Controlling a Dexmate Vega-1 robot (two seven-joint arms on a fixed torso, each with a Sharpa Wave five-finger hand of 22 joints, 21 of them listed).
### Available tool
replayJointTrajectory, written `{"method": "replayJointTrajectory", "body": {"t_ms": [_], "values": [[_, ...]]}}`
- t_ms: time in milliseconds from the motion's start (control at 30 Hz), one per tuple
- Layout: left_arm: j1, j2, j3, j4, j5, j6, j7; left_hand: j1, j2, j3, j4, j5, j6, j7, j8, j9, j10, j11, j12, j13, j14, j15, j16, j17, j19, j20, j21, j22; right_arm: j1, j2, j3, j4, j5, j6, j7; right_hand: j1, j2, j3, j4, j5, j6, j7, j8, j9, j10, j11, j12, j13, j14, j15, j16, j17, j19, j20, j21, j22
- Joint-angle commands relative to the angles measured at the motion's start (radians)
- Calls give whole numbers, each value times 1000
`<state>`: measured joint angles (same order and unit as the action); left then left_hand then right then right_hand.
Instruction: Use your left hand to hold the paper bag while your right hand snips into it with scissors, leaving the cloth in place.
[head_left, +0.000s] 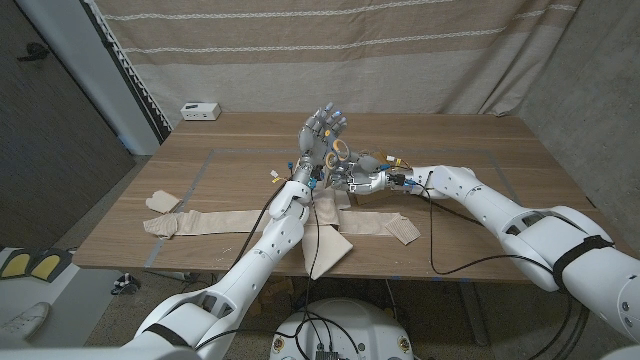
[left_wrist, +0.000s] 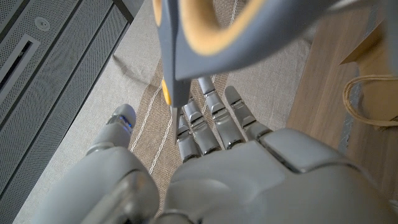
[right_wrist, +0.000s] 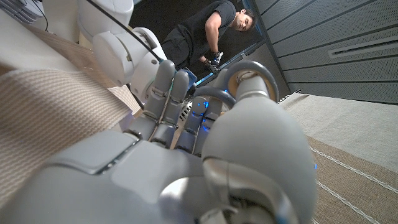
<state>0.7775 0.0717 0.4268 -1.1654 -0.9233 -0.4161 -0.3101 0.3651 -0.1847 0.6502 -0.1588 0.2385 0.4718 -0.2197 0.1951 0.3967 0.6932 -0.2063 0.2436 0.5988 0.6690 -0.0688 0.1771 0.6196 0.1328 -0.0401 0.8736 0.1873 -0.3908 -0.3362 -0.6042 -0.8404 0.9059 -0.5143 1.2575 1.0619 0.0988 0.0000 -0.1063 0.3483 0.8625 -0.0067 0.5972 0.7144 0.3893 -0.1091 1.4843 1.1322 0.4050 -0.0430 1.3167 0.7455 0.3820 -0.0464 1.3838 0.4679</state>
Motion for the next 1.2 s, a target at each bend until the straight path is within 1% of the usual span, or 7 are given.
{"method": "replayJointTrajectory", "body": {"t_ms": [33,233,367,733,833,967,1200], "values": [[-1,0,-7,12,-15,2,-36,-20,1,-29,-4,9,-62,0,-1,-12,-78,5,-43,-32,-80,-145,4,-68,-19,8,-29,1,0,-2,11,-3,-2,9,-4,-9,-2,-8,-3,9,4,3,143,111,4,-7,8,5,5,-163,7,-1,-3,-65,10,-1],[5,5,-12,2,-25,12,-41,-28,3,-50,-3,11,-131,1,-8,-22,-128,14,-55,-52,-124,-141,6,-109,-26,13,-47,1,-6,-4,18,-10,5,14,-3,-10,-2,-11,-3,11,5,4,147,111,3,-6,16,17,8,-164,10,-2,-6,-66,17,-6],[10,33,-4,-18,-16,35,-53,-37,5,-64,0,13,-185,1,-12,-28,-161,16,-56,-64,-155,-130,7,-131,-34,18,-60,2,-11,-7,23,-16,11,11,-7,-10,-2,-14,-4,14,6,5,151,110,7,-7,7,1,8,-164,11,-5,-7,-68,27,-15],[55,60,-12,-83,-24,57,-9,-54,7,-93,2,20,-285,2,-15,-40,-237,23,-61,-85,-223,-111,8,-161,-51,24,-85,2,-22,-23,32,-37,19,14,-18,-12,-1,-22,-4,20,3,4,157,102,11,-7,7,-4,9,-165,13,-12,-13,-71,50,-36],[57,64,-13,-90,-21,53,-4,-58,11,-104,3,25,-198,24,33,-36,-244,23,-50,-95,-229,-109,18,-174,-52,23,-96,2,-23,-32,30,-51,17,10,-23,-11,0,-23,-5,22,0,2,160,104,7,-8,11,3,9,-164,15,-11,-13,-72,56,-42],[59,65,-13,-94,-20,47,1,-56,10,-108,1,28,-169,37,49,-30,-249,22,-48,-100,-244,-107,15,-184,-51,24,-100,2,-28,-40,30,-65,19,13,-28,-13,0,-26,-4,24,0,5,163,102,11,-8,7,-5,11,-164,17,-13,-16,-71,64,-50],[67,66,-12,-107,-22,45,9,-54,10,-117,-1,33,-177,38,51,-23,-254,23,-45,-108,-257,-105,16,-200,-50,26,-109,1,-41,-49,38,-84,31,17,-37,-15,1,-32,-3,27,-1,2,168,98,11,-7,11,1,9,-165,18,-16,-20,-71,79,-65]]}}
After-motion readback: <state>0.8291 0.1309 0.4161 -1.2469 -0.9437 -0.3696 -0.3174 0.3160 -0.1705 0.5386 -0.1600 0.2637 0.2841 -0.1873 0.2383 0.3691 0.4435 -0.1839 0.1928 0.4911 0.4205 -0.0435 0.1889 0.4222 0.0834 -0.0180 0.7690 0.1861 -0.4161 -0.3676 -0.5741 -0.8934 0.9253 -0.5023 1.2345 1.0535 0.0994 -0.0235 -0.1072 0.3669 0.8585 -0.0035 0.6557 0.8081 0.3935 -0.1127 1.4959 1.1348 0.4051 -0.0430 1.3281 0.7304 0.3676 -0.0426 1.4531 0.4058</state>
